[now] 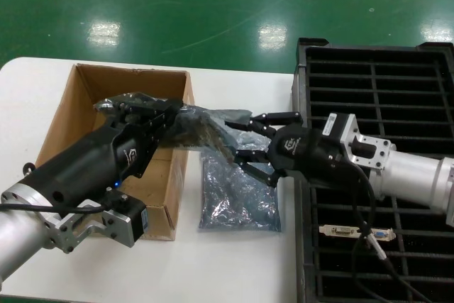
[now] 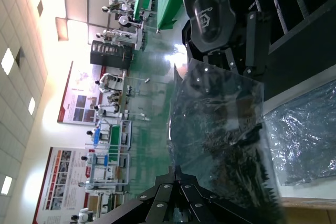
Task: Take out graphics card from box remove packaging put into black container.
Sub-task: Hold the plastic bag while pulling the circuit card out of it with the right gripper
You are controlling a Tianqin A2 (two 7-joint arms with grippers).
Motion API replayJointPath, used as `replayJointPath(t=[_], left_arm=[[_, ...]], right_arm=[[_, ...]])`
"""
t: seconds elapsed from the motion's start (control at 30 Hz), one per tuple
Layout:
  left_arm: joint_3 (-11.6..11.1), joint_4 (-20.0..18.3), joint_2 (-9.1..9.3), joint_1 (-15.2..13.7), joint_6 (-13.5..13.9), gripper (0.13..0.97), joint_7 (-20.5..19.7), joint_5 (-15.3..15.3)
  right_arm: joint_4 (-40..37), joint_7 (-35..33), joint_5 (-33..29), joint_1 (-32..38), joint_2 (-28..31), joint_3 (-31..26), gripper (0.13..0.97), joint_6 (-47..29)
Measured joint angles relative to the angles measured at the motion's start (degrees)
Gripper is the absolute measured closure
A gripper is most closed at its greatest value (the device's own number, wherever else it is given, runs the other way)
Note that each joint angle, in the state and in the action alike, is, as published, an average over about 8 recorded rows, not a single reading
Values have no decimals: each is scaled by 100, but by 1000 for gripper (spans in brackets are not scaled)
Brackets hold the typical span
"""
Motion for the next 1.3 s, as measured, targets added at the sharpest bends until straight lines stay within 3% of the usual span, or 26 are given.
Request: replayJointPath(t=[0.47,0.6,0.9,1.17,1.3], left_arm=[[0,0,0,0,0,958,0,0],[0,0,0,0,0,958,0,0],[0,0,0,0,0,958,0,0],[0,0,0,0,0,958,0,0],[0,0,0,0,0,958,0,0]], right_arm=[[-458,-37,96,249,-272,48,670,-210],[-574,-56,117,300,-314,40,670,-340],[-765,-33,172,376,-351,9,733,-705],[-900,64,285,428,-379,55,854,-999],[-851,135,334,406,-371,98,876,-1047]])
